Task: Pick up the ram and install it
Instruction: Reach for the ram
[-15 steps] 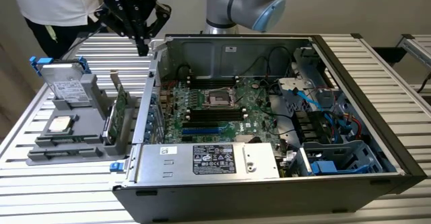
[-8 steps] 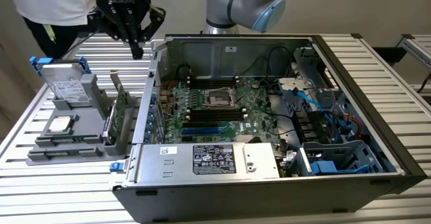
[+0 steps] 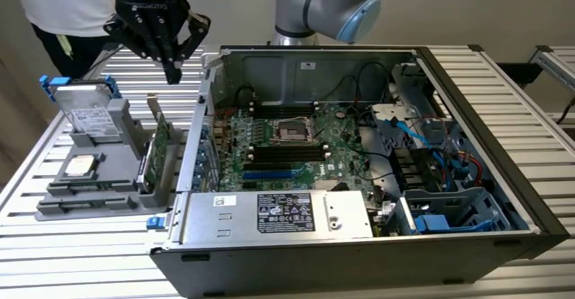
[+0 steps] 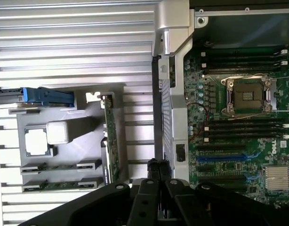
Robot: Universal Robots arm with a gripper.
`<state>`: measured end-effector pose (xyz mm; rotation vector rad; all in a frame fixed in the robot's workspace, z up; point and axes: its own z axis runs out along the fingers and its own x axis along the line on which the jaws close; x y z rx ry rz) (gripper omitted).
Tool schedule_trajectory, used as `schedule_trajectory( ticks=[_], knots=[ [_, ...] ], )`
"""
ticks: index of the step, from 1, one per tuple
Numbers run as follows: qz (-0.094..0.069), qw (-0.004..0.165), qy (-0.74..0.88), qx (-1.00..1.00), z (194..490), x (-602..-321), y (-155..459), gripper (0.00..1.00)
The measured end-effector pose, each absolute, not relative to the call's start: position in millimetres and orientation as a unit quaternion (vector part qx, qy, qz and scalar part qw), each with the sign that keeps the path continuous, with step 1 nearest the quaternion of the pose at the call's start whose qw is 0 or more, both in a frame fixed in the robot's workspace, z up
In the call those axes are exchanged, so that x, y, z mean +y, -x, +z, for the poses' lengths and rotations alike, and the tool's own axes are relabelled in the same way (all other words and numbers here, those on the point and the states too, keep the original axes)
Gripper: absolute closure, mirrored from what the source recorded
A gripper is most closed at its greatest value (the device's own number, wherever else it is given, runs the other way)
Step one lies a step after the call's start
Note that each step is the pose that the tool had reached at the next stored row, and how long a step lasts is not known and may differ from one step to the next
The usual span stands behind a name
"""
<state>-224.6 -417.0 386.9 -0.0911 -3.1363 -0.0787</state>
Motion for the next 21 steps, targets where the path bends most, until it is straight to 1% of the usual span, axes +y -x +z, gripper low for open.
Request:
schedule_trajectory(
  ticks=[21],
  knots=[
    [-0.025,0.010,0.021,-0.999,377,-429,268,0.90]
  ],
)
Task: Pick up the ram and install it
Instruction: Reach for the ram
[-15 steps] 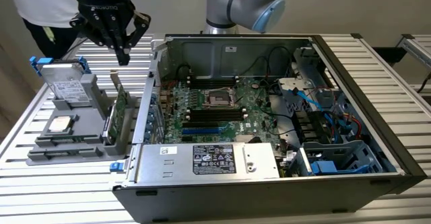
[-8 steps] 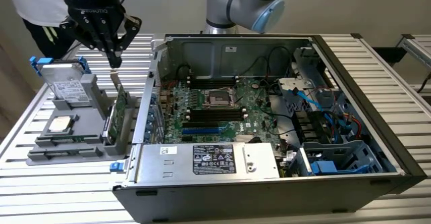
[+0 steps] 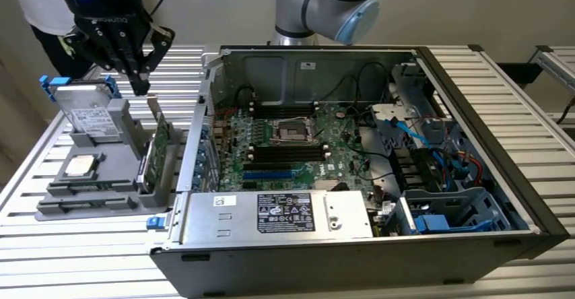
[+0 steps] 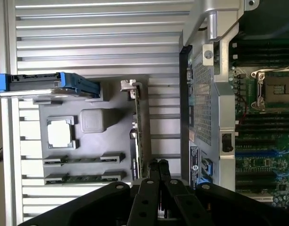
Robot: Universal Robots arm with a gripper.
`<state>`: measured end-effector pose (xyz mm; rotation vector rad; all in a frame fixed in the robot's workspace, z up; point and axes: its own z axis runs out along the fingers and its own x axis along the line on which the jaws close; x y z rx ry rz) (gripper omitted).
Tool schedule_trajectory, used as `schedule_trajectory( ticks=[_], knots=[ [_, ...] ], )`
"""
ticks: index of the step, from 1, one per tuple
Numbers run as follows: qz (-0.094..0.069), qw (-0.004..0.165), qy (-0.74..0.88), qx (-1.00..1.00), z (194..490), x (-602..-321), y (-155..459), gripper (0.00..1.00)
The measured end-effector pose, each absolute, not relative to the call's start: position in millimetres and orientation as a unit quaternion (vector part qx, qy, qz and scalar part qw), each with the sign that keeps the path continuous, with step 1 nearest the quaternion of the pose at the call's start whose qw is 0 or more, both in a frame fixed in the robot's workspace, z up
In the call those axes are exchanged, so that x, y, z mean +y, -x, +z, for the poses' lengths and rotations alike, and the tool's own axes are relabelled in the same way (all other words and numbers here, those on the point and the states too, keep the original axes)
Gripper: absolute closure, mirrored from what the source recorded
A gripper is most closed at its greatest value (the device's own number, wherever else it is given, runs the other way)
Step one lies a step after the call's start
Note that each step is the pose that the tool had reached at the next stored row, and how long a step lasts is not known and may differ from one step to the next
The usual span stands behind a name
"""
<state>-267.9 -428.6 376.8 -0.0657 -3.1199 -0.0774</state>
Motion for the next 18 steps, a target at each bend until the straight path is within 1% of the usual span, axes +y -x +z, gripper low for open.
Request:
schedule_trajectory(
  ticks=[18],
  knots=[
    [-0.024,0.023,0.011,-0.999,366,-438,290,0.90]
  ],
)
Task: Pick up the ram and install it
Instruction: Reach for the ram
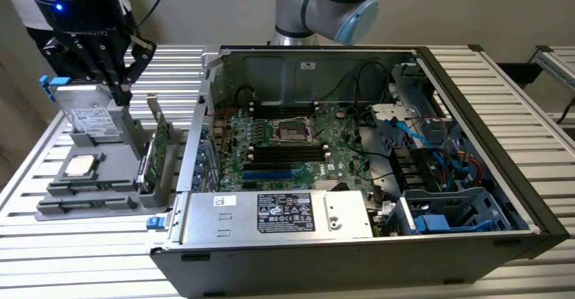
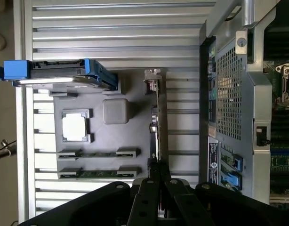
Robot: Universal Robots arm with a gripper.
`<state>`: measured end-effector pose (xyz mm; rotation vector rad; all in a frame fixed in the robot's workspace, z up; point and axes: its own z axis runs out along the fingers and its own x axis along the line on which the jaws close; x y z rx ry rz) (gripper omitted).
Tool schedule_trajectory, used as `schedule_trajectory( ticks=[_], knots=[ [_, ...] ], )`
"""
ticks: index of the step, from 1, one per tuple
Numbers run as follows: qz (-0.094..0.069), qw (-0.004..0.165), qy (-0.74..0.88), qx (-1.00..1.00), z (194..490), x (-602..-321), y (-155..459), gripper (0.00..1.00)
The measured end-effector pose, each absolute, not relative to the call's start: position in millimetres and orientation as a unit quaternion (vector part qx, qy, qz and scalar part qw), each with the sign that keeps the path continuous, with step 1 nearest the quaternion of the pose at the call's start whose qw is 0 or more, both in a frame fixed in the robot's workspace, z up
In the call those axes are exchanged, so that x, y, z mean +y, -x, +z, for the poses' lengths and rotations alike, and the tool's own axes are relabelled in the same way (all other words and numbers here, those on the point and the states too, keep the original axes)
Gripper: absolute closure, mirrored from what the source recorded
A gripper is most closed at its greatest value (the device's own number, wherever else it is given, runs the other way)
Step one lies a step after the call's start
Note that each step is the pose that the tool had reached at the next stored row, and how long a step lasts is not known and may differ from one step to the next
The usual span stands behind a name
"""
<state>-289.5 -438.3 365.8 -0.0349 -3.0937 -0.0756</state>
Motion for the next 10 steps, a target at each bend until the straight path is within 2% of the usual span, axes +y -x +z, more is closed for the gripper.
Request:
schedule_trajectory(
  ticks=[10],
  knots=[
    [-0.024,0.031,0.006,-0.999,359.0,-443.7,299.8,0.90]
  ],
)
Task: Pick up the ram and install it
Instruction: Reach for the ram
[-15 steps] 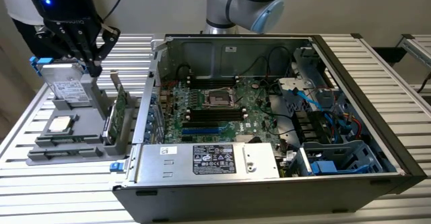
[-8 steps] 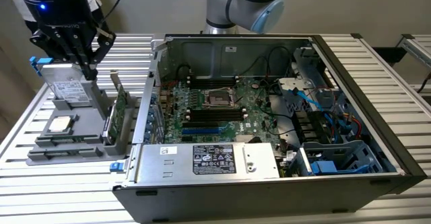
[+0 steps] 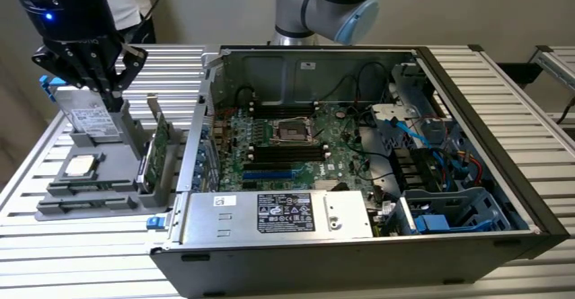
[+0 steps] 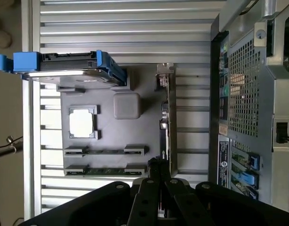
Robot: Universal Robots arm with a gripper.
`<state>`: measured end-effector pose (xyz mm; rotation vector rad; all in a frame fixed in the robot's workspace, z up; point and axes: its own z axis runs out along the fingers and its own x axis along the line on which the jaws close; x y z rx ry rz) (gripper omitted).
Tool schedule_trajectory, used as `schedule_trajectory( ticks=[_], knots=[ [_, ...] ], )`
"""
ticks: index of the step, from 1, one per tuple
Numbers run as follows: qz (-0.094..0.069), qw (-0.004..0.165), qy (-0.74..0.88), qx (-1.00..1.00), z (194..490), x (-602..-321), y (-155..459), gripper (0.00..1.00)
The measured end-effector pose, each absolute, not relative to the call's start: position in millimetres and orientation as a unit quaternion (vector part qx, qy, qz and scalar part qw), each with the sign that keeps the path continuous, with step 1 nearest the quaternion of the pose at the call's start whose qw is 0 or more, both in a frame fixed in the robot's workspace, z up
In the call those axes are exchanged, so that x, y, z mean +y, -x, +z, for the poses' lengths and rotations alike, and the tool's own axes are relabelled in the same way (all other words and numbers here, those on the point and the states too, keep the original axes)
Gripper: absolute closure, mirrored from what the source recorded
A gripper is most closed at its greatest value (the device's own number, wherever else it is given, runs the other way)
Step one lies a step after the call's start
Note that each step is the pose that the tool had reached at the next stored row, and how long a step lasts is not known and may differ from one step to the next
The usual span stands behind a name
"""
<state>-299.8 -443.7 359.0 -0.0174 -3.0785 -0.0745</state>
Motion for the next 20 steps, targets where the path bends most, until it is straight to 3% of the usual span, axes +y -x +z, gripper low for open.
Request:
schedule_trajectory(
  ticks=[20],
  knots=[
    [-0.024,0.045,-0.005,-0.999,347,-453,323,0.90]
  ],
)
